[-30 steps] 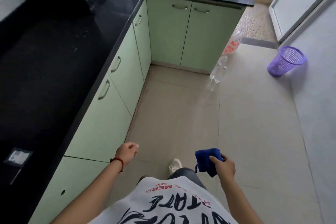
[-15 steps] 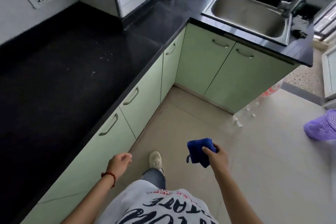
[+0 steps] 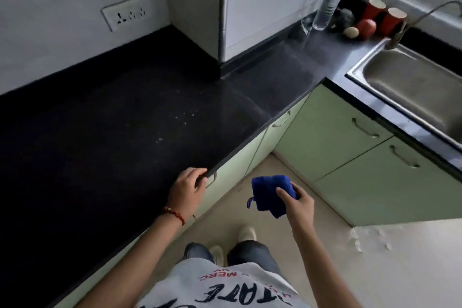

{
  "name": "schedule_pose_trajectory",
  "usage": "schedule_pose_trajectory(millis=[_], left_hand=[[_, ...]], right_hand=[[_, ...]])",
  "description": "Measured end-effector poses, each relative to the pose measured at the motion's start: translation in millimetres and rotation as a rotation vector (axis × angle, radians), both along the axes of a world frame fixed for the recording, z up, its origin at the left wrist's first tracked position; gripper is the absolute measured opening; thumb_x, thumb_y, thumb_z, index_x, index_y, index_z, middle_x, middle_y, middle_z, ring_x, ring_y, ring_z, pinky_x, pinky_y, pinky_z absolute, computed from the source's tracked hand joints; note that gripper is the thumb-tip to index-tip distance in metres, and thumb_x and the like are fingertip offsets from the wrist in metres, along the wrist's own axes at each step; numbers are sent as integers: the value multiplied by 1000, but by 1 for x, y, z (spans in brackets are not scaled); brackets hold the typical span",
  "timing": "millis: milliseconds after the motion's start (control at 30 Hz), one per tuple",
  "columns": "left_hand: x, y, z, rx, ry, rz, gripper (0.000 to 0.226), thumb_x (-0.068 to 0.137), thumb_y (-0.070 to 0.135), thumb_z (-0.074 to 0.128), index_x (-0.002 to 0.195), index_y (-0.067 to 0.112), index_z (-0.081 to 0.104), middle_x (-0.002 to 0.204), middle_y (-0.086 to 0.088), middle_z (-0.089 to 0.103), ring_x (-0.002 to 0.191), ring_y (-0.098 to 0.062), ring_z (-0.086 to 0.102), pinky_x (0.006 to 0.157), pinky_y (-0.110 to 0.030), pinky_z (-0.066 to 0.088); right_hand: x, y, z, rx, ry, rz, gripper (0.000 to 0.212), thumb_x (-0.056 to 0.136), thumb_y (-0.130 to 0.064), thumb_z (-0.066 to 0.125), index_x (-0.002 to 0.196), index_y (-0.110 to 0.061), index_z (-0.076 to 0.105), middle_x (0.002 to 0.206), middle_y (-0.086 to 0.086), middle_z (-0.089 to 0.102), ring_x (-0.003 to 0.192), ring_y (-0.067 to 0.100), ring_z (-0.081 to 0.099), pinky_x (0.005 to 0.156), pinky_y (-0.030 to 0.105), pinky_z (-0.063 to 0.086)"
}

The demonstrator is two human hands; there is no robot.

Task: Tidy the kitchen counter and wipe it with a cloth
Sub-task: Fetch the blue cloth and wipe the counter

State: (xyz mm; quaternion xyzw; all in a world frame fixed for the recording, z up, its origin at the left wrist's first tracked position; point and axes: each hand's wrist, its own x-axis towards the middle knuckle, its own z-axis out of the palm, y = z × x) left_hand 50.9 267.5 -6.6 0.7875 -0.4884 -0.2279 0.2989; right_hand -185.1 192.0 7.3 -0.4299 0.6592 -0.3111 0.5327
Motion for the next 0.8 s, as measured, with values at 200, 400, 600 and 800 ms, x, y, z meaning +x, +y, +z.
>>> schedule_pose_trajectory(millis=[200,400,600,800], left_hand=[[28,8,-25,102,-224,331,50,81,34,38,114,3,58,122,-19,60,113,-37,55,92,-49,47],[30,18,-38,384,-196,742,57,83,25,61,129,-3,43,141,-24,40,130,-42,38,102,-58,36],[30,18,-39,474,-188,856,57,87,35,49,132,1,41,145,-21,34,136,-39,30,109,-58,25],[37,24,-44,536,-215,800,71,84,53,22,133,5,41,143,-20,39,133,-37,35,105,-57,30]], right_hand=[[81,-92,8,-94,-9,366,28,78,-10,68,105,-17,63,88,-1,67,80,13,63,76,31,53],[153,-165,-5,-177,159,810,39,80,-18,68,118,-15,58,101,2,64,93,19,61,84,34,52],[170,-177,-30,-801,655,1056,45,88,-32,52,129,-14,47,136,16,44,125,31,35,104,47,35],[169,-154,-58,-898,790,1280,57,93,-50,21,132,-13,41,142,20,40,133,32,22,111,43,9]])
